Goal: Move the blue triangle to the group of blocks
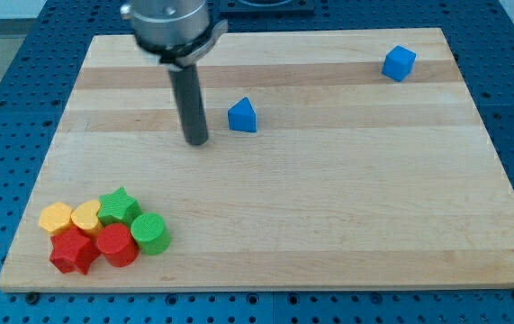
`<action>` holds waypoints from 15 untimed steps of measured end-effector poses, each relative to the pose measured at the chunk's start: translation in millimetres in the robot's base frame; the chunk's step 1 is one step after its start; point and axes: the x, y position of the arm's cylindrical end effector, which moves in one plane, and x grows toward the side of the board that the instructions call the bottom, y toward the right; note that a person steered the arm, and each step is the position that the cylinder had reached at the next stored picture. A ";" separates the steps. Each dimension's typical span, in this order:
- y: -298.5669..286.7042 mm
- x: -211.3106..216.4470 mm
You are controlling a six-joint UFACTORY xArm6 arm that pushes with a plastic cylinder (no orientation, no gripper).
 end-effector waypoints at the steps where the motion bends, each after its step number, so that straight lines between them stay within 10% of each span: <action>1: -3.5 1.2; 3: 55.6 -156.7; 6: 96.2 -77.7; 12: -51.7 58.0; 15: -13.5 14.6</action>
